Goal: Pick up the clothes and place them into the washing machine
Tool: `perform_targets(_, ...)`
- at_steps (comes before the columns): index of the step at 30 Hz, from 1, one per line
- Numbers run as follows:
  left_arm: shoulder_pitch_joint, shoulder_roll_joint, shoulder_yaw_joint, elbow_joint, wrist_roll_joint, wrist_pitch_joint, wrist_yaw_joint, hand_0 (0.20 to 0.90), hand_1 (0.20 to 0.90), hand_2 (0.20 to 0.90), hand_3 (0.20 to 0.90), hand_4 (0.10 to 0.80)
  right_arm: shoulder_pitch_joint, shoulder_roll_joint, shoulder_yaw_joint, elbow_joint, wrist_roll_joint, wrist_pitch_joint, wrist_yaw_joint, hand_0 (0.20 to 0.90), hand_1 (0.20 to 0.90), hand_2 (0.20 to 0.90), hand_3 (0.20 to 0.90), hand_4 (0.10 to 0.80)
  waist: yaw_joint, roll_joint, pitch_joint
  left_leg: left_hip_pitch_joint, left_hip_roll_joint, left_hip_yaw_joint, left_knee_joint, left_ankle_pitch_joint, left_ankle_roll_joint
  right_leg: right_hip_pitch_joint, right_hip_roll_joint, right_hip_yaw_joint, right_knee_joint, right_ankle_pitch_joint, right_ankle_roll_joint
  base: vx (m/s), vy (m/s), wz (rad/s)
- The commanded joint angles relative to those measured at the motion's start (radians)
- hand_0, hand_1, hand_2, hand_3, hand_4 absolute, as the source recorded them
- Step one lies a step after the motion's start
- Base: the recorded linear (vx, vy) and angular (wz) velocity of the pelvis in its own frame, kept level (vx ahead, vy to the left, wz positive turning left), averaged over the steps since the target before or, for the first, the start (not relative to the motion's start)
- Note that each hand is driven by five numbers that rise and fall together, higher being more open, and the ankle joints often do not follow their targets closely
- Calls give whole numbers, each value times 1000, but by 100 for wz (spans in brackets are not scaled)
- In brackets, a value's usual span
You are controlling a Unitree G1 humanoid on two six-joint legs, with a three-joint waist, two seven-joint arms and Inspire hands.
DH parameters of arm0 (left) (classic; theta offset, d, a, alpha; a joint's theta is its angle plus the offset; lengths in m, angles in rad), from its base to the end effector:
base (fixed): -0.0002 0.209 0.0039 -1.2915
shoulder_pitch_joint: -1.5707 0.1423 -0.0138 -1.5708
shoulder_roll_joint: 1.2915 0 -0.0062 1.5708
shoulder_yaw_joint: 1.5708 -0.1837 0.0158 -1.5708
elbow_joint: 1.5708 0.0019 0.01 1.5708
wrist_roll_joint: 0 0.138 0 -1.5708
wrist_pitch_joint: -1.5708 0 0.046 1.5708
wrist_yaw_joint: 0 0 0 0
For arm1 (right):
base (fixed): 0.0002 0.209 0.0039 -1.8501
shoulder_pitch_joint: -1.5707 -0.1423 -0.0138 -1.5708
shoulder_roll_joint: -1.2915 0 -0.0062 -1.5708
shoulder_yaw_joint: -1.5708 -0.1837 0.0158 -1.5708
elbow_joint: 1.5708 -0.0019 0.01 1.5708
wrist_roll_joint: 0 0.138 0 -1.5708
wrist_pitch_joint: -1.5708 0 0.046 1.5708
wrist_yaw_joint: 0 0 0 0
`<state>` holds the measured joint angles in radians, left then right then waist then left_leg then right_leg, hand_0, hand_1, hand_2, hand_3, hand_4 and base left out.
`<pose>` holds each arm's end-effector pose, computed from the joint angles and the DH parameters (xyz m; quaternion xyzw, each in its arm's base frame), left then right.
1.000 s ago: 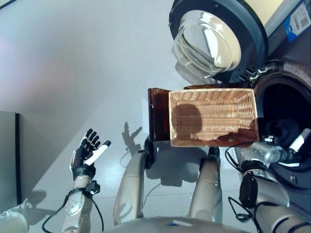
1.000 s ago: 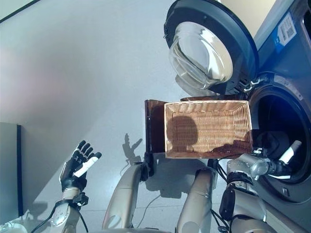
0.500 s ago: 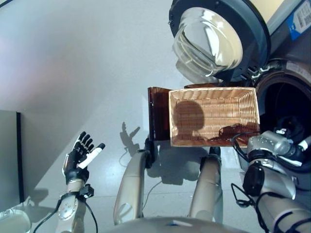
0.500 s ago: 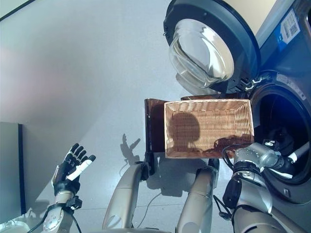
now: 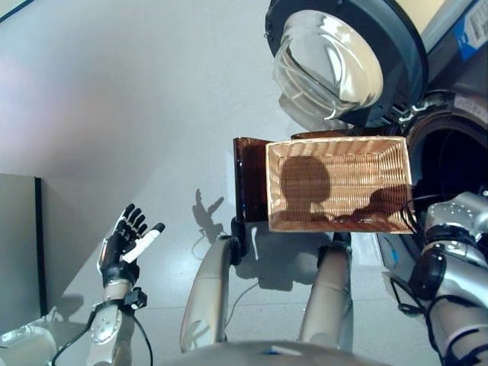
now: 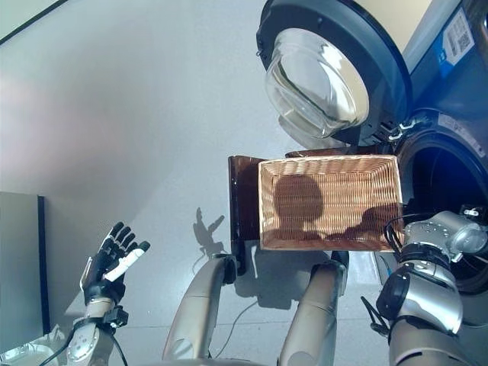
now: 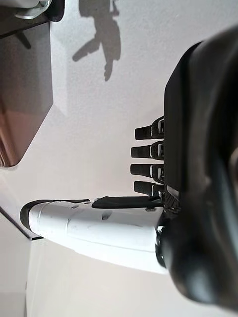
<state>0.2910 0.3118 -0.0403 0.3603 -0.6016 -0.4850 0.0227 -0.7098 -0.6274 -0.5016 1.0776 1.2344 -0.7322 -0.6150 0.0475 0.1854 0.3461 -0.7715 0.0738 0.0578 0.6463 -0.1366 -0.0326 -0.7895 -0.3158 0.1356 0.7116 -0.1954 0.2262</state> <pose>0.1097 0.2380 -0.0302 -0.1020 0.0653 0.1588 0.9798 0.2541 -0.3695 0.1248 0.4677 -0.2490 -0.6542 0.5397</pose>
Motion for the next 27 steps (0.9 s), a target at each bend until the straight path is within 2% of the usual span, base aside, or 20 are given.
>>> perform_targets(1, 39, 80, 97, -33, -8, -76, 21, 900, 900, 900, 900, 800, 19, -197, 94, -19, -146, -89, 32, 200, 200, 200, 200, 300, -2, -16, -110, 51, 26, -58, -79, 27, -52, -6, 46, -26, 4, 64, -109, 0, 0, 0)
perform_targets(9, 39, 74, 102, -15, -12, -75, 22, 900, 900, 900, 900, 800, 36, -181, 74, -32, -152, -103, 20, 200, 200, 200, 200, 300, -4, -18, -116, 52, 26, -59, -82, 29, -51, 3, 44, -34, -4, 65, -108, 0, 0, 0)
perform_targets(11, 35, 74, 102, -15, -9, -76, 22, 900, 900, 900, 900, 800, 40, -180, 77, -20, -167, -91, 10, 453, 453, 453, 453, 480, -3, -19, -115, 54, 25, -59, -86, 30, -51, 5, 45, -34, -6, 66, -108, 0, 0, 0)
perform_targets(12, 33, 76, 103, -14, -7, -77, 22, 900, 900, 900, 900, 800, 38, -179, 77, -16, -167, -89, 8, 900, 900, 900, 900, 800, -3, -20, -114, 54, 25, -58, -86, 30, -51, 5, 45, -33, -6, 67, -108, 0, 0, 0)
perform_targets(24, 39, 76, 110, -21, -22, -75, 19, 900, 900, 900, 900, 800, 45, -138, 89, 3, -158, -78, 7, 900, 900, 900, 900, 800, -1, -25, -114, 61, 26, -54, -89, 28, -49, 14, 44, -32, -16, 73, -107, 0, 0, 0)
perform_targets(27, 37, 76, 106, -24, -23, -77, 13, 900, 900, 900, 900, 800, 52, -128, 115, 26, -164, -47, 23, 900, 900, 900, 900, 800, 0, -28, -108, 63, 25, -53, -89, 29, -48, 23, 42, -32, -25, 78, -105, 0, 0, 0)
